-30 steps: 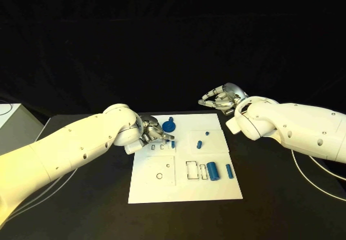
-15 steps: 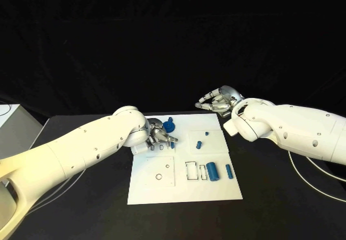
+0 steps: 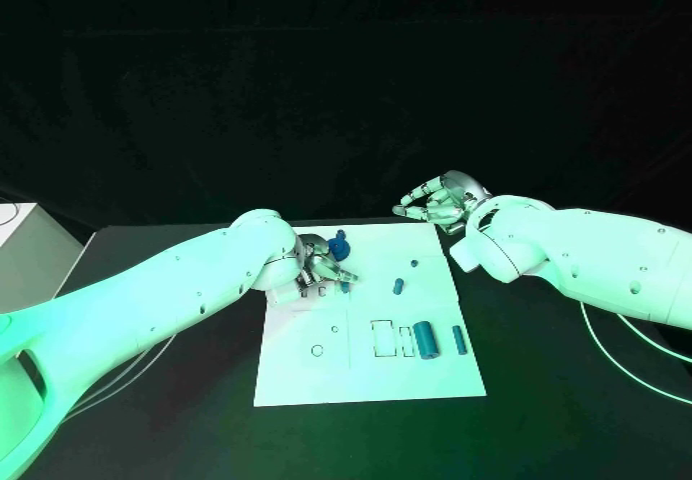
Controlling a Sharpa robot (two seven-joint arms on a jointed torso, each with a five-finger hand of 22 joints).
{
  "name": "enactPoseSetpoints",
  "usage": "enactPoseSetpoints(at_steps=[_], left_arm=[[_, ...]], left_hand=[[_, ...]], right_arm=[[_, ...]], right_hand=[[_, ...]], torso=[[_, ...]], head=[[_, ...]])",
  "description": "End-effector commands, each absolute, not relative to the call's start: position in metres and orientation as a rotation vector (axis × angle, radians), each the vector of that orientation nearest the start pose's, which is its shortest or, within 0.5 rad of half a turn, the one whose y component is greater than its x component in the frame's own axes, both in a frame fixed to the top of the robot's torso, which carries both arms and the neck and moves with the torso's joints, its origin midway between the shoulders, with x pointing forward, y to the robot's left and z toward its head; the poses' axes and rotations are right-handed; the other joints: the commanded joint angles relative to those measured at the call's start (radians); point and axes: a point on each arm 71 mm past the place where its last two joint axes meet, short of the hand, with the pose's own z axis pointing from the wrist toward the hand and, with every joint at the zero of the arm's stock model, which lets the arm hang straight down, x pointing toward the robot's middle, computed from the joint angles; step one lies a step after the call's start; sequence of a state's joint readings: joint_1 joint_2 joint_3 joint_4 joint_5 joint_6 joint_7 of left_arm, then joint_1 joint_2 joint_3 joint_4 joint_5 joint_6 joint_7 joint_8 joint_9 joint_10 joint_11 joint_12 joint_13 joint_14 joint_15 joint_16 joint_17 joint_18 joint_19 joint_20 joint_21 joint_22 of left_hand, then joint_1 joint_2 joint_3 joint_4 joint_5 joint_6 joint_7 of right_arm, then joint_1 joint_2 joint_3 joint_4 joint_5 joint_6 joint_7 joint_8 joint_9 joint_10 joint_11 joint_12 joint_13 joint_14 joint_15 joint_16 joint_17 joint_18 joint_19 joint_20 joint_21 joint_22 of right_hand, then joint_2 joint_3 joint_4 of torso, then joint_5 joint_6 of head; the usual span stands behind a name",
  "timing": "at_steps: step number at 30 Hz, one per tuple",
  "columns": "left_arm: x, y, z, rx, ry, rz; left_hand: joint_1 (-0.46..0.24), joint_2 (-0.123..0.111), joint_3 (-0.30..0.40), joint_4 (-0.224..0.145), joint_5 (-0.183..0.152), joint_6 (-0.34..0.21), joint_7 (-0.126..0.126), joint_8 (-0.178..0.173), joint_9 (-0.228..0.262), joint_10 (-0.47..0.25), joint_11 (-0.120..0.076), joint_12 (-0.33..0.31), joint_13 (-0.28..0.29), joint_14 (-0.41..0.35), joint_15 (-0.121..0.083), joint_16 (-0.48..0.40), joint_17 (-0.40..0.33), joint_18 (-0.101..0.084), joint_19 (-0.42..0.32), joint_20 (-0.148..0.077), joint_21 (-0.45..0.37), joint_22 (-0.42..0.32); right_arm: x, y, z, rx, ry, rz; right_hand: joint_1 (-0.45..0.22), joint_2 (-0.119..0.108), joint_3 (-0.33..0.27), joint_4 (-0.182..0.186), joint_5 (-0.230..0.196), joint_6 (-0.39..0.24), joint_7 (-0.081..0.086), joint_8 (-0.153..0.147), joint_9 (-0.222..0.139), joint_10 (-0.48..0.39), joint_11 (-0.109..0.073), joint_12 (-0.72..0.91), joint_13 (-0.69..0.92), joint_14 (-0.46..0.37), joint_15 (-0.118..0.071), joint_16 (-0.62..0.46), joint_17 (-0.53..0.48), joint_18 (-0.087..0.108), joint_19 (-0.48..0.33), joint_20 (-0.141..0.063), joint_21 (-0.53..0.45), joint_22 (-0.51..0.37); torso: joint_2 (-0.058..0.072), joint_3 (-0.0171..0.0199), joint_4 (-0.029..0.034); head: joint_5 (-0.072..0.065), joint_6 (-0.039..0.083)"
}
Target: Assemble the parts on the task board
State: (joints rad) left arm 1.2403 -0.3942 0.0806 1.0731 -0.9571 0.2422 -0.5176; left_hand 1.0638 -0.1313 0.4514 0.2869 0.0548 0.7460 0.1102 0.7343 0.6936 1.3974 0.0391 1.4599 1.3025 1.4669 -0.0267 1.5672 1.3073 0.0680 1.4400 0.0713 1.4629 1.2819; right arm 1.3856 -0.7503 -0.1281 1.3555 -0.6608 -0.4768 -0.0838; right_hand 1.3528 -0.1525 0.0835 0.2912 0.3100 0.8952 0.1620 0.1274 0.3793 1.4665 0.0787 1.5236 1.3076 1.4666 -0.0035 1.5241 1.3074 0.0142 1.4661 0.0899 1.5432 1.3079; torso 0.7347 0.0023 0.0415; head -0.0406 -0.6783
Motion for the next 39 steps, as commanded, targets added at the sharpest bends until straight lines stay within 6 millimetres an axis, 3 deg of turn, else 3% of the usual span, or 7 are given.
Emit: enactPoseSetpoints(at_steps=[1, 9, 14, 15, 19, 23, 39], left_arm=[[0.552, 0.101, -0.2, -0.238, 2.372, -0.581], [0.551, 0.101, -0.2, -0.243, 2.373, -0.589], [0.549, 0.102, -0.2, -0.241, 2.386, -0.598], [0.549, 0.102, -0.2, -0.24, 2.388, -0.599], [0.548, 0.103, -0.2, -0.236, 2.396, -0.605], [0.546, 0.102, -0.2, -0.233, 2.405, -0.619], [0.54, 0.111, -0.197, -0.301, 2.402, -0.686]], left_hand=[[0.001, -0.006, 0.007, 0.001, 0.002, 0.001, -0.006, 0.003, 0.001, -0.001, -0.008, -0.004, 0.001, 0.104, -0.005, 0.004, 0.263, -0.012, 0.0, -0.004, 0.006, 0.001], [0.031, -0.002, 0.055, -0.008, 0.003, -0.01, -0.011, 0.012, 0.037, -0.004, -0.014, -0.007, 0.0, 0.104, -0.01, 0.004, 0.263, -0.012, 0.001, -0.008, 0.006, 0.003], [0.103, -0.008, 0.165, -0.07, 0.015, -0.013, -0.02, 0.021, 0.08, -0.007, -0.023, -0.012, -0.001, 0.104, -0.018, 0.004, 0.263, -0.012, 0.0, -0.015, 0.004, 0.001], [0.111, -0.011, 0.185, -0.083, 0.031, -0.012, -0.022, 0.023, 0.088, -0.007, -0.025, -0.013, -0.002, 0.104, -0.02, 0.004, 0.263, -0.012, 0.0, -0.017, 0.004, 0.002], [0.126, -0.027, 0.256, -0.135, 0.178, -0.012, -0.031, 0.036, 0.126, -0.004, -0.033, -0.014, 0.002, 0.104, -0.028, 0.004, 0.263, -0.012, 0.0, -0.023, 0.003, 0.002], [0.139, -0.022, 0.303, -0.182, 0.224, -0.022, -0.035, 0.047, 0.159, -0.002, -0.037, -0.017, 0.002, 0.104, -0.032, 0.004, 0.263, -0.012, 0.0, -0.027, 0.002, 0.001], [0.112, -0.015, 0.371, -0.219, 0.25, -0.023, -0.03, 0.077, 0.225, 0.007, -0.034, -0.022, 0.004, 0.104, -0.029, 0.004, 0.263, -0.012, 0.001, -0.02, 0.002, 0.004]], right_arm=[[0.542, -0.222, -0.135, 0.615, 1.599, 0.845], [0.542, -0.222, -0.137, 0.615, 1.605, 0.843], [0.542, -0.222, -0.138, 0.613, 1.611, 0.84], [0.542, -0.222, -0.138, 0.612, 1.612, 0.839], [0.542, -0.222, -0.14, 0.612, 1.616, 0.838], [0.542, -0.222, -0.141, 0.613, 1.619, 0.837], [0.542, -0.224, -0.146, 0.619, 1.624, 0.83]], right_hand=[[0.001, 0.002, 0.005, -0.001, 0.003, -0.007, 0.002, 0.004, 0.001, 0.054, -0.001, -0.003, 0.219, 0.08, 0.001, -0.004, 0.16, -0.005, 0.094, 0.004, -0.005, 0.231], [0.001, 0.002, 0.005, -0.001, 0.003, -0.007, 0.002, 0.004, 0.001, 0.054, -0.001, -0.003, 0.219, 0.08, 0.001, -0.004, 0.16, -0.005, 0.094, 0.004, -0.005, 0.231], [-0.001, 0.003, 0.006, -0.001, 0.005, -0.008, 0.002, 0.004, 0.001, 0.054, 0.0, -0.003, 0.219, 0.08, 0.001, -0.004, 0.159, -0.005, 0.093, 0.004, -0.006, 0.23], [-0.001, 0.003, 0.006, -0.001, 0.005, -0.008, 0.002, 0.004, 0.001, 0.054, 0.0, -0.003, 0.219, 0.08, 0.001, -0.004, 0.159, -0.005, 0.093, 0.004, -0.006, 0.23], [-0.001, 0.003, 0.006, -0.001, 0.005, -0.008, 0.002, 0.004, 0.001, 0.054, 0.0, -0.003, 0.219, 0.08, 0.001, -0.004, 0.159, -0.005, 0.093, 0.004, -0.006, 0.23], [-0.001, 0.003, 0.006, -0.001, 0.005, -0.008, 0.002, 0.004, 0.001, 0.054, 0.0, -0.003, 0.219, 0.08, 0.001, -0.004, 0.159, -0.005, 0.093, 0.004, -0.006, 0.23], [-0.004, 0.004, 0.007, -0.001, 0.005, -0.009, 0.002, 0.005, 0.001, 0.052, 0.0, -0.004, 0.218, 0.08, 0.001, -0.006, 0.156, -0.004, 0.092, 0.004, -0.01, 0.226]], torso=[[0.001, 0.0004, -0.0009], [0.001, 0.0009, -0.0011], [0.001, 0.0006, -0.0012], [0.001, 0.0002, -0.001], [0.001, -0.0001, -0.0006], [0.001, -0.0001, 0.0002], [-0.002, 0.0011, 0.0014]], head=[[0.0, -0.002], [0.0, -0.006], [-0.003, -0.007], [-0.004, -0.008], [-0.005, -0.011], [-0.005, -0.012], [-0.004, -0.006]])
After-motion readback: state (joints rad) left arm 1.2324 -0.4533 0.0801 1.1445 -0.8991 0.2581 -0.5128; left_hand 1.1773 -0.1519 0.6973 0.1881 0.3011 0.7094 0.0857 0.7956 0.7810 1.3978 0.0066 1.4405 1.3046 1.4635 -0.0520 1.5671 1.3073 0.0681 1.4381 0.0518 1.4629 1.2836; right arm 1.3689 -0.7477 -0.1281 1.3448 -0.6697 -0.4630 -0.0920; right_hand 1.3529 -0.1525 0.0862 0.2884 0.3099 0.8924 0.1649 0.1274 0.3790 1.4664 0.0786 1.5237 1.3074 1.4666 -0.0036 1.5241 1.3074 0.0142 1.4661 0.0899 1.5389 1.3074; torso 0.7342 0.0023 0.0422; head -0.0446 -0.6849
